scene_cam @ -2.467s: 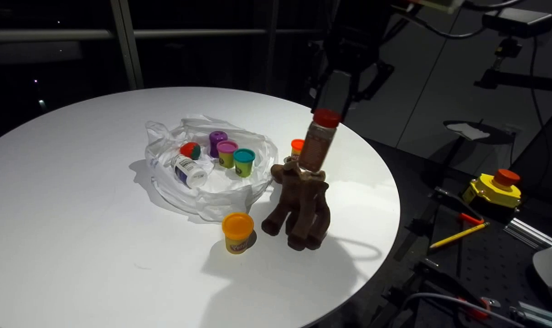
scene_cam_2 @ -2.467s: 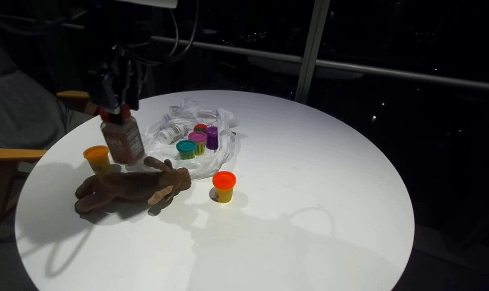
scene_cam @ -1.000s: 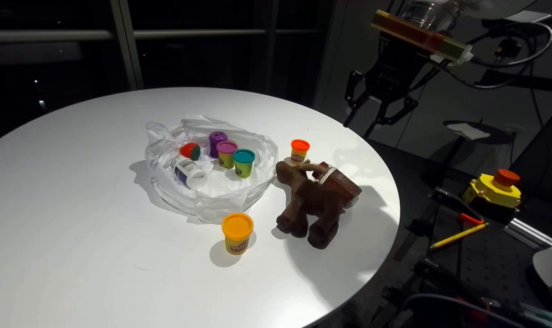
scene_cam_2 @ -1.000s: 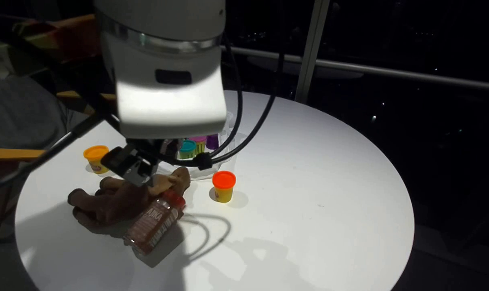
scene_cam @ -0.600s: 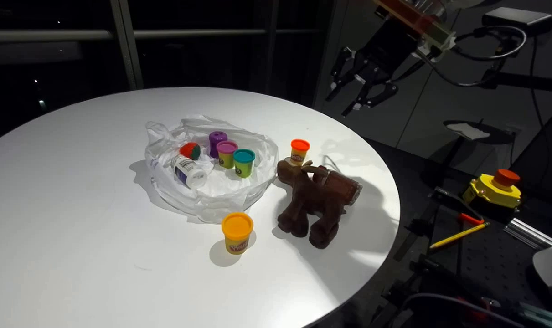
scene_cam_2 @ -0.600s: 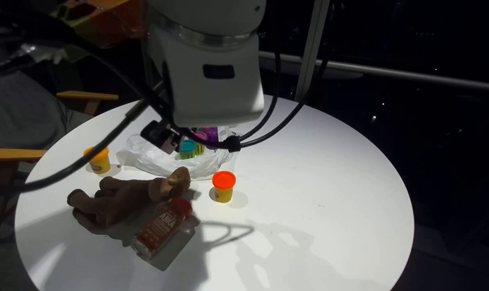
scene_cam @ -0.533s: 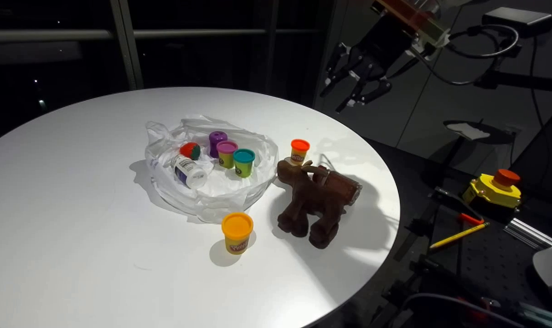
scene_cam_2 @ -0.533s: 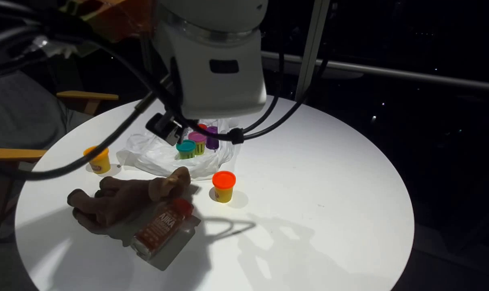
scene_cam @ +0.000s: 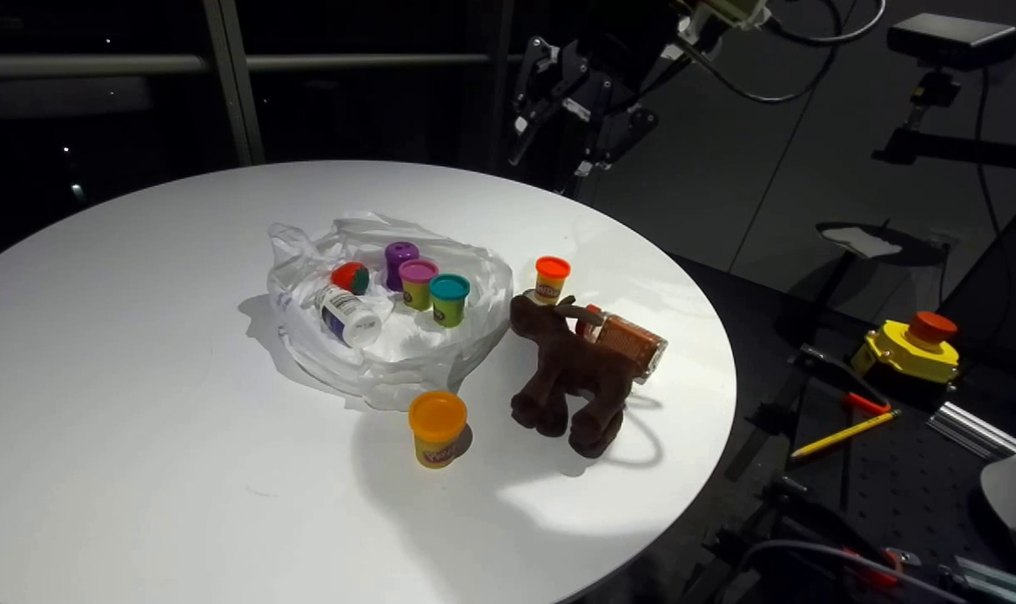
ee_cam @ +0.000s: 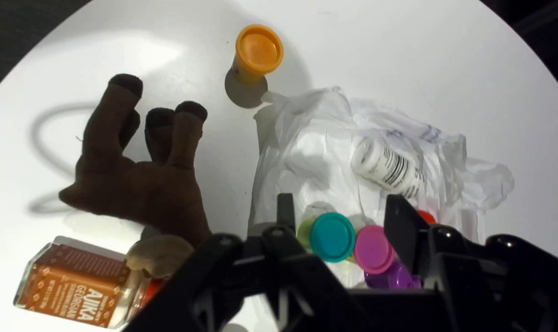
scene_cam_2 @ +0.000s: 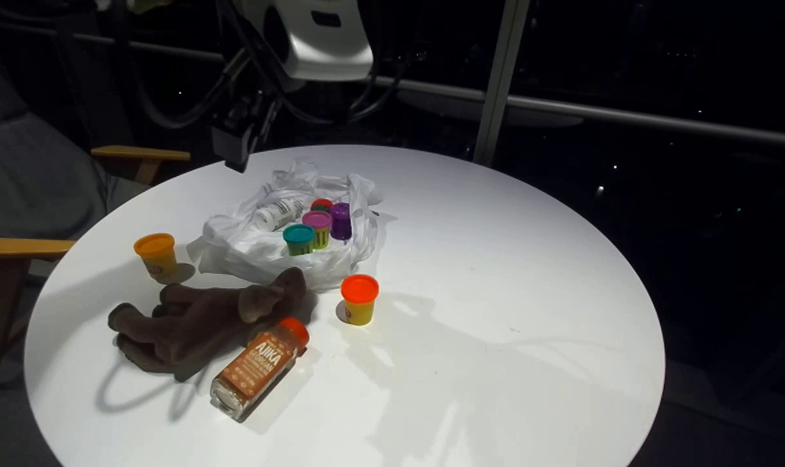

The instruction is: Remove all the contents from the white plastic bag and put them on the table

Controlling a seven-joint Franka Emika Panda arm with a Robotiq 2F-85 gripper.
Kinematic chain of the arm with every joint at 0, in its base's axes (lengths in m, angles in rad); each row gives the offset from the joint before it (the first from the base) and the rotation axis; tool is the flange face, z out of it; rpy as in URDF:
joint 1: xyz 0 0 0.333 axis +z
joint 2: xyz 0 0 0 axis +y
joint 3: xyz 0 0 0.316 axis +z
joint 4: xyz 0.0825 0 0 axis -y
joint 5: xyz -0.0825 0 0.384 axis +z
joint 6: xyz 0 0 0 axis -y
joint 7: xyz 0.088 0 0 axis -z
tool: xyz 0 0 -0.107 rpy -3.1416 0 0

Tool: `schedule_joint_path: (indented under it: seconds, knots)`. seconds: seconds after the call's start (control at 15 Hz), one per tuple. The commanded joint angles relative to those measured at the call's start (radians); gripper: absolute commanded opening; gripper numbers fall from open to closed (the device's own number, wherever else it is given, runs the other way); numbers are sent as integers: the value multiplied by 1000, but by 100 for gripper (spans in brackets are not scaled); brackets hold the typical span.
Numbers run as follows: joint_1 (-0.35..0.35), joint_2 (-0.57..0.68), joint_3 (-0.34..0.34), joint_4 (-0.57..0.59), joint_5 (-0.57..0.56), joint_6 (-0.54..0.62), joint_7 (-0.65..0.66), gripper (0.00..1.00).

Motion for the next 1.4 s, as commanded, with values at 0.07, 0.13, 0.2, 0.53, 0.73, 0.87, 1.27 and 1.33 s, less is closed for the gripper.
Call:
schedule_joint_path:
  seconds: [0.07,0.13,0.2,0.53,0.73,0.87,1.27,1.33]
  knots:
    - [64,169,48,199,-300,-1,172,93]
    - [78,218,46,241,-384,4,206,100]
    - [95,253,41,276,-475,-3,253,100]
    - [178,429,-26,458,-855,-122,386,100]
    - [224,520,-55,538,-991,-120,398,100]
    - [230,555,-53,563,-1007,-85,375,100]
    - [231,610,-38,593,-965,27,333,100]
    - [231,615,-42,594,-966,34,331,100]
